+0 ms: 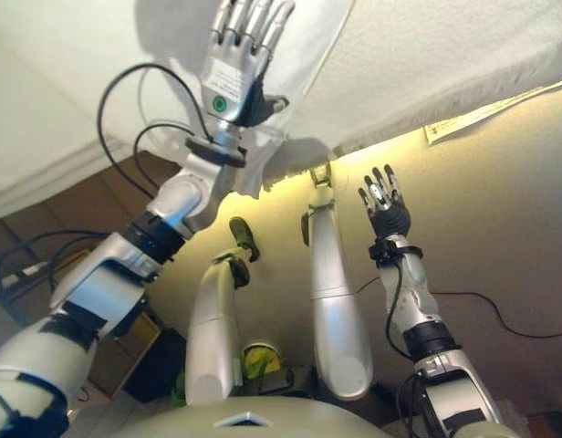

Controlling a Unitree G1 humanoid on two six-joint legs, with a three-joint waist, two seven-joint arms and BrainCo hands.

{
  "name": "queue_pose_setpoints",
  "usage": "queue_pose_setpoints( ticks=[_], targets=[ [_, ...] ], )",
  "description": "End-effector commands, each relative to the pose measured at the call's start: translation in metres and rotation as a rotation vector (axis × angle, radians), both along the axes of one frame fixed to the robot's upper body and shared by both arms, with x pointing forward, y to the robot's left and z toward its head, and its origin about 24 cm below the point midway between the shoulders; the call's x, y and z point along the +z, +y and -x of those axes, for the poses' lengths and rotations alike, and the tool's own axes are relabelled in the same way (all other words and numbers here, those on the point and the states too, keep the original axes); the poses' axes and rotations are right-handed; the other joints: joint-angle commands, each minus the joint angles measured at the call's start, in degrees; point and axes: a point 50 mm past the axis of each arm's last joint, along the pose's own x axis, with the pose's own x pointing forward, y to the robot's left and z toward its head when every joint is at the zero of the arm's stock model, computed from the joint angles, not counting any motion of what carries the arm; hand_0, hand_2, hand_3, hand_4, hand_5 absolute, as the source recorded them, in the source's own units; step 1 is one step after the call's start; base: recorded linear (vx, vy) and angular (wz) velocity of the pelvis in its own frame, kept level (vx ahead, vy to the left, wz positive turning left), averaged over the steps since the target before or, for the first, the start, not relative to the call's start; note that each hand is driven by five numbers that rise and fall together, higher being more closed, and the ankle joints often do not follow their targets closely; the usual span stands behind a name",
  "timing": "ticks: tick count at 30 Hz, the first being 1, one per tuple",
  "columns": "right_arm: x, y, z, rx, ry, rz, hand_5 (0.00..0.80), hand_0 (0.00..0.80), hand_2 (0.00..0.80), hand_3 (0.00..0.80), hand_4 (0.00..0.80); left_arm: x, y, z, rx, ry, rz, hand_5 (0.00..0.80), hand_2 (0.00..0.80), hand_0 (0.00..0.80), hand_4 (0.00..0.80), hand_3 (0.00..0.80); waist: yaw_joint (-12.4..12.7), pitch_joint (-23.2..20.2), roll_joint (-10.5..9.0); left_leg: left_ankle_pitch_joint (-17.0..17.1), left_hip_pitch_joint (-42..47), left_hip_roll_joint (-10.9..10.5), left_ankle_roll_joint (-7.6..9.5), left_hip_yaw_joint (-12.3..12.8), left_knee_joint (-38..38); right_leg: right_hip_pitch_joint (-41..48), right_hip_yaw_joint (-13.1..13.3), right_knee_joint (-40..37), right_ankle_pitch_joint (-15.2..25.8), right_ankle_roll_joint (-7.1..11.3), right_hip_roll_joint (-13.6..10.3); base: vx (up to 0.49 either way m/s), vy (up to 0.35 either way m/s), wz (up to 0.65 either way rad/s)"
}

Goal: Make the bed neatly

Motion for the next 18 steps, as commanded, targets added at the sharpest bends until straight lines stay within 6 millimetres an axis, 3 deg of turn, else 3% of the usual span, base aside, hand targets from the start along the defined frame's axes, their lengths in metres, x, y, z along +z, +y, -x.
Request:
queue_pose_setpoints(
  ticks=[1, 7, 16, 17, 18],
  targets=[
    [0.000, -0.002, 0.020, 0.007, -0.055, -0.052, 0.000, 0.000, 0.000, 0.000, 0.000, 0.016, 0.010, 0.000, 0.012, -0.068, 0.021, 0.000, 0.000, 0.000, 0.000, 0.000, 0.07, 0.33, -2.51, 3.60, -5.13, 3.45, 4.27, -4.96, 4.29, -0.76, 0.95, 10.33, -3.84, 6.86, -4.87, -0.010, -0.036, -0.05],
    [0.000, -0.005, 0.019, 0.013, -0.044, -0.075, 0.000, 0.000, 0.000, 0.000, 0.000, 0.013, 0.019, -0.005, 0.066, -0.013, 0.008, 0.000, 0.000, 0.000, 0.000, 0.000, 0.41, 0.33, -3.15, 2.26, -8.58, 2.98, 5.60, -5.58, 9.33, -1.40, 1.06, 12.53, -5.14, 5.97, -4.15, 0.007, -0.024, -0.09],
    [0.005, -0.003, 0.017, 0.021, -0.050, -0.099, 0.000, 0.000, 0.000, 0.000, 0.000, 0.013, 0.013, -0.009, 0.121, 0.078, -0.024, 0.000, 0.000, 0.000, 0.000, 0.000, 0.22, 0.33, -4.03, 2.56, -11.11, 2.45, 6.08, -6.05, 10.89, -1.82, 0.90, 11.61, -4.40, 5.96, -2.91, 0.000, -0.003, -0.01],
    [0.006, -0.004, 0.017, 0.021, -0.053, -0.098, 0.000, 0.000, 0.000, 0.000, 0.000, 0.012, 0.012, -0.010, 0.138, 0.094, -0.039, 0.455, 0.455, 0.455, 0.455, 0.455, 0.18, 0.33, -4.05, 2.53, -11.35, 2.29, 6.14, -6.00, 11.02, -1.92, 0.93, 11.41, -4.27, 5.98, -2.85, -0.001, -0.011, -0.06],
    [0.008, -0.003, 0.016, 0.022, -0.055, -0.100, 0.000, 0.000, 0.000, 0.000, 0.000, 0.010, 0.011, -0.012, 0.160, 0.108, -0.049, 0.800, 0.800, 0.800, 0.800, 0.800, 0.04, 0.33, -4.14, 2.52, -11.59, 2.21, 6.18, -5.92, 11.19, -1.99, 0.96, 11.27, -4.14, 6.06, -2.70, -0.002, -0.015, -0.08]
  ],
)
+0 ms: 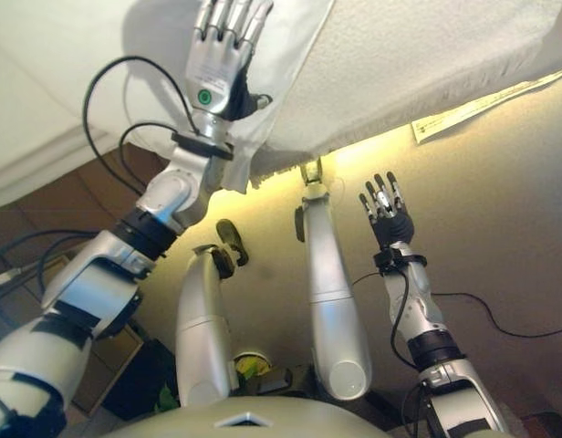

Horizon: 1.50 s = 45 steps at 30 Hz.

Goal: Make the bed neatly

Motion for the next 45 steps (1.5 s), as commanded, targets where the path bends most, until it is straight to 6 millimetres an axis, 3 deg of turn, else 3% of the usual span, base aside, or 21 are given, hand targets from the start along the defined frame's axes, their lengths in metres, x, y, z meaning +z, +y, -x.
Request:
queue_pose_setpoints(
  ticks=[1, 15, 22, 33, 37, 41, 45],
  targets=[
    [0.013, 0.002, 0.006, 0.016, -0.060, -0.037, 0.000, 0.000, 0.000, 0.000, 0.000, 0.002, 0.004, -0.004, 0.078, 0.028, -0.051, 0.800, 0.800, 0.800, 0.800, 0.800, 0.01, 0.33, -3.30, 6.62, -5.40, 0.67, 5.18, -4.14, 1.03, 1.54, 2.77, 7.76, -4.05, 5.83, -3.21, -0.002, -0.009, -0.10],
    [0.011, 0.002, 0.010, 0.037, -0.055, -0.021, 0.000, 0.000, 0.000, 0.000, 0.000, 0.008, 0.011, -0.006, 0.050, 0.046, 0.024, 0.800, 0.800, 0.800, 0.800, 0.800, 0.03, 0.33, -3.59, 6.78, -5.56, 1.10, 5.54, -3.95, 2.03, 2.21, 2.24, 8.83, -4.79, 5.68, -3.00, 0.005, 0.019, -0.06],
    [0.003, -0.003, 0.017, 0.040, -0.043, 0.010, 0.000, 0.000, 0.000, 0.000, 0.000, -0.017, 0.027, -0.001, 0.024, 0.089, 0.162, 0.800, 0.800, 0.800, 0.800, 0.800, 1.29, 0.33, -2.67, 8.53, -0.71, 1.15, 5.11, -4.02, -1.64, 7.36, 1.82, 7.50, -5.26, 6.13, -3.39, 0.027, 0.069, 0.03],
    [-0.006, -0.019, 0.021, -0.019, 0.026, 0.080, 0.000, 0.000, 0.000, 0.000, 0.000, -0.068, 0.122, 0.007, 0.217, 0.170, 0.485, 0.800, 0.800, 0.800, 0.800, 0.800, 5.74, 0.33, -0.78, 10.13, 3.77, 0.54, 4.36, -3.45, -2.04, 13.49, -0.63, 9.24, -7.33, 6.42, -8.39, 0.021, 0.088, 0.31],
    [-0.014, -0.028, 0.025, -0.051, 0.060, 0.085, 0.000, 0.000, 0.000, 0.000, 0.000, -0.080, 0.143, 0.011, 0.284, 0.192, 0.620, 0.800, 0.800, 0.800, 0.800, 0.800, 6.53, 0.33, -0.19, 10.50, 5.70, 0.31, 4.10, -2.64, -2.57, 16.06, -1.29, 9.40, -8.14, 6.46, -9.96, 0.024, 0.105, 0.39],
    [-0.020, -0.036, 0.033, -0.081, 0.078, 0.093, 0.000, 0.000, 0.000, 0.000, 0.000, -0.097, 0.172, 0.020, 0.392, 0.225, 0.740, 0.800, 0.800, 0.800, 0.800, 0.800, 7.20, 0.33, 0.01, 10.62, 7.28, 0.05, 3.84, -2.17, -2.83, 18.46, -1.73, 8.94, -8.28, 6.45, -10.98, 0.029, 0.090, 0.32],
    [-0.024, -0.041, 0.037, -0.096, 0.084, 0.093, 0.000, 0.000, 0.000, 0.000, 0.000, -0.120, 0.218, 0.039, 0.588, 0.269, 0.896, 0.800, 0.800, 0.800, 0.800, 0.800, 7.69, 0.33, -0.21, 10.41, 9.16, 0.17, 3.61, -1.70, -3.10, 21.20, -2.43, 7.76, -8.23, 6.12, -11.95, 0.022, 0.071, 0.23]
  ],
)
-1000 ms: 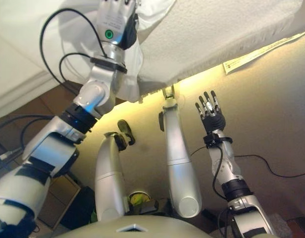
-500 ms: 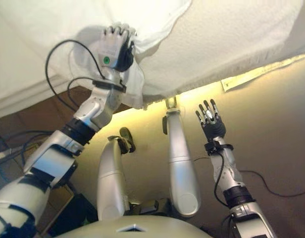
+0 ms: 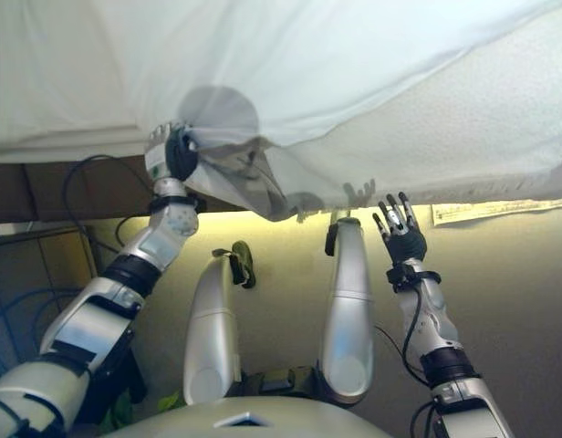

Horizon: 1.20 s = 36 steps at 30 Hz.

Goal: Make the bed neatly

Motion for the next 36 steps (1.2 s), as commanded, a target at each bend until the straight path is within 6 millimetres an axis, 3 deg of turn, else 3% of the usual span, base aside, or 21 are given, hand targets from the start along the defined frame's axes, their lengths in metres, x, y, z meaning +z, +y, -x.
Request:
queue_pose_setpoints(
  ticks=[1, 4, 7, 8, 9, 14, 20, 24, 32, 36],
  targets=[
    [-0.002, -0.013, 0.013, -0.044, -0.023, 0.015, 0.000, 0.000, 0.000, 0.000, 0.000, 0.000, 0.114, 0.030, 0.423, 0.024, 0.088, 0.800, 0.800, 0.800, 0.800, 0.800, 1.52, 0.31, -0.02, 10.01, 0.48, 1.12, 3.48, 1.77, -7.63, 6.84, 4.69, -1.58, -0.57, 4.53, -1.02, 0.032, 0.041, 0.14],
    [-0.003, -0.012, 0.013, -0.048, -0.023, 0.006, 0.000, 0.000, 0.000, 0.000, 0.000, -0.024, 0.146, 0.053, 0.570, 0.135, 0.208, 0.800, 0.800, 0.800, 0.800, 0.800, 1.84, 0.31, 0.00, 9.73, 1.51, 1.10, 3.42, 2.21, -7.36, 8.39, 4.42, -2.10, -0.35, 4.22, -1.62, 0.035, 0.029, 0.10],
    [0.000, -0.006, 0.010, -0.040, -0.024, -0.002, 0.000, 0.000, 0.000, 0.000, 0.000, -0.038, 0.160, 0.067, 0.623, 0.184, 0.256, 0.800, 0.800, 0.800, 0.800, 0.800, 2.01, 0.31, -0.31, 9.58, 2.47, 1.10, 3.45, 2.47, -7.64, 9.75, 4.20, -3.06, -0.11, 4.00, -1.75, 0.024, 0.010, 0.10],
    [0.001, -0.004, 0.009, -0.038, -0.026, -0.004, 0.000, 0.000, 0.000, 0.000, 0.000, -0.039, 0.159, 0.067, 0.611, 0.186, 0.260, 0.474, 0.474, 0.474, 0.474, 0.474, 2.11, 0.31, -0.42, 9.49, 2.52, 1.11, 3.50, 2.51, -7.59, 9.91, 4.13, -3.22, -0.06, 3.97, -1.70, 0.003, 0.006, 0.10],
    [0.002, -0.002, 0.008, -0.037, -0.027, -0.007, 0.000, 0.000, 0.000, 0.000, 0.000, -0.038, 0.156, 0.065, 0.591, 0.186, 0.254, 0.000, 0.000, 0.000, 0.000, 0.000, 2.16, 0.31, -0.54, 9.39, 2.50, 1.13, 3.58, 2.56, -7.60, 10.00, 4.07, -3.42, 0.01, 3.95, -1.61, -0.011, 0.004, 0.06],
    [0.002, 0.003, 0.008, -0.048, -0.037, -0.029, 0.000, 0.000, 0.000, 0.000, 0.000, -0.026, 0.126, 0.040, 0.388, 0.154, 0.203, 0.000, 0.000, 0.000, 0.000, 0.000, 2.39, 0.31, -0.83, 8.78, 1.49, 1.07, 4.17, 2.79, -7.28, 9.57, 3.91, -3.99, 0.61, 4.22, -1.03, -0.005, -0.008, 0.00],
    [-0.001, 0.005, 0.014, -0.059, -0.052, -0.058, 0.000, 0.000, 0.000, 0.000, 0.000, 0.001, 0.063, 0.011, 0.027, 0.033, 0.149, 0.000, 0.000, 0.000, 0.000, 0.000, 2.38, 0.31, -1.39, 7.93, 0.51, 0.96, 4.90, 2.72, -6.91, 9.38, 3.41, -5.12, 1.56, 4.55, -0.51, -0.017, -0.053, 0.07],
    [-0.003, 0.006, 0.017, -0.068, -0.059, -0.062, 0.000, 0.000, 0.000, 0.000, 0.000, 0.022, 0.019, 0.006, -0.189, -0.086, 0.083, 0.000, 0.000, 0.000, 0.000, 0.000, 2.48, 0.31, -1.28, 7.78, 0.12, 0.89, 5.17, 2.67, -7.07, 9.17, 3.14, -5.58, 1.90, 4.72, -0.43, 0.006, -0.024, 0.00],
    [-0.003, 0.012, 0.015, -0.069, -0.063, -0.090, 0.000, 0.000, 0.000, 0.000, 0.000, 0.082, -0.033, 0.004, -0.459, -0.306, -0.031, 0.000, 0.000, 0.000, 0.000, 0.000, 2.45, 0.31, -1.62, 6.91, -1.72, 0.74, 5.72, 2.25, -5.90, 7.45, 2.97, -4.81, 1.84, 4.63, -0.28, 0.014, -0.042, 0.00],
    [-0.002, 0.014, 0.014, -0.077, -0.063, -0.099, 0.000, 0.000, 0.000, 0.000, 0.000, 0.094, -0.050, 0.004, -0.514, -0.338, -0.077, 0.000, 0.000, 0.000, 0.000, 0.000, 2.12, 0.31, -1.66, 6.99, -2.42, 0.49, 6.02, 2.43, -6.01, 6.71, 2.94, -4.95, 1.95, 4.70, 0.07, 0.015, -0.020, -0.04]
  ],
)
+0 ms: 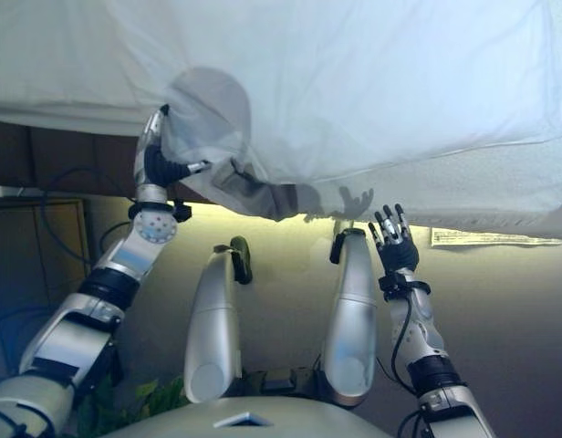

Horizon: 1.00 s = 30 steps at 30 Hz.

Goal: Make the bed neatly

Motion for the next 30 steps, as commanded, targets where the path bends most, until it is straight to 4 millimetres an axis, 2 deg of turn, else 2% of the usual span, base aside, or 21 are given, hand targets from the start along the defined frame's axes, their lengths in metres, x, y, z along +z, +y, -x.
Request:
queue_pose_setpoints(
  ticks=[1, 4, 8, 12, 15, 19, 20, 27, 30],
  targets=[
    [0.012, -0.001, 0.005, -0.035, -0.081, -0.016, 0.000, 0.000, 0.000, 0.000, 0.000, 0.063, -0.042, -0.003, -0.207, -0.262, -0.098, 0.000, 0.000, 0.000, 0.000, 0.000, -0.85, -0.05, -0.93, 6.19, -1.81, -0.93, 6.27, 3.12, -4.72, 3.68, 4.91, -0.98, 1.67, 2.78, -1.05, 0.011, -0.001, -0.05],
    [0.012, -0.002, 0.006, -0.042, -0.087, -0.018, 0.000, 0.000, 0.000, 0.000, 0.000, 0.064, -0.048, -0.003, -0.224, -0.245, -0.069, 0.000, 0.000, 0.000, 0.000, 0.000, -1.07, -0.05, -0.78, 6.23, -2.07, -1.17, 6.39, 3.24, -5.05, 3.29, 5.01, -1.28, 1.73, 2.84, -0.97, 0.007, 0.004, -0.08],
    [0.009, -0.002, 0.010, -0.047, -0.085, -0.026, 0.000, 0.000, 0.000, 0.000, 0.000, 0.051, -0.045, -0.003, -0.201, -0.190, -0.033, 0.000, 0.000, 0.000, 0.000, 0.000, -0.87, -0.05, -0.75, 6.08, -2.38, -1.29, 6.57, 3.17, -4.85, 3.09, 4.96, -1.10, 1.75, 2.79, -1.01, 0.010, -0.022, -0.02],
    [0.007, -0.001, 0.014, -0.041, -0.084, -0.032, 0.000, 0.000, 0.000, 0.000, 0.000, 0.031, -0.030, -0.001, -0.131, -0.129, -0.016, 0.000, 0.000, 0.000, 0.000, 0.000, -0.52, -0.05, -0.71, 6.14, -2.17, -1.28, 6.63, 2.93, -4.93, 3.41, 4.59, -0.74, 1.43, 2.75, -1.20, 0.021, -0.032, 0.00],
    [0.006, -0.002, 0.017, -0.041, -0.084, -0.041, 0.000, 0.000, 0.000, 0.000, 0.000, 0.006, -0.012, 0.005, -0.067, -0.053, -0.007, 0.000, 0.000, 0.000, 0.000, 0.000, 0.18, -0.05, -0.52, 6.22, -2.23, -1.39, 6.61, 2.57, -4.72, 3.35, 4.25, -0.07, 1.14, 2.55, -1.56, 0.028, -0.056, 0.04],
    [0.006, -0.003, 0.019, -0.051, -0.085, -0.050, 0.000, 0.000, 0.000, 0.000, 0.000, -0.020, 0.000, 0.018, -0.040, 0.008, -0.024, 0.000, 0.000, 0.000, 0.000, 0.000, 1.18, -0.05, -0.20, 6.58, -2.30, -1.40, 6.47, 2.15, -4.92, 3.32, 3.77, 0.39, 0.84, 2.55, -2.03, 0.017, -0.055, 0.09],
    [0.004, -0.005, 0.021, -0.060, -0.084, -0.053, 0.000, 0.000, 0.000, 0.000, 0.000, -0.032, 0.006, 0.026, -0.030, 0.037, -0.020, 0.000, 0.000, 0.000, 0.000, 0.000, 1.79, -0.05, 0.04, 6.79, -2.35, -1.40, 6.42, 2.00, -5.26, 3.28, 3.48, 0.48, 0.65, 2.58, -2.32, 0.002, -0.044, 0.04],
    [0.003, -0.013, 0.024, -0.101, -0.091, -0.063, 0.000, 0.000, 0.000, 0.000, 0.000, -0.063, 0.030, 0.055, 0.003, 0.130, -0.017, 0.000, 0.000, 0.000, 0.000, 0.000, 3.60, -0.05, 1.19, 7.15, -2.34, -1.73, 6.23, 1.68, -5.92, 3.25, 2.52, 0.69, 0.34, 2.58, -3.34, -0.002, -0.030, 0.05],
    [0.004, -0.016, 0.025, -0.112, -0.096, -0.058, 0.000, 0.000, 0.000, 0.000, 0.000, -0.070, 0.039, 0.064, 0.017, 0.152, -0.019, 0.000, 0.000, 0.000, 0.000, 0.000, 4.10, -0.05, 1.84, 7.30, -2.29, -1.81, 6.12, 1.76, -6.24, 3.15, 2.48, 0.71, 0.20, 2.56, -3.62, -0.007, 0.001, 0.06]
  ],
)
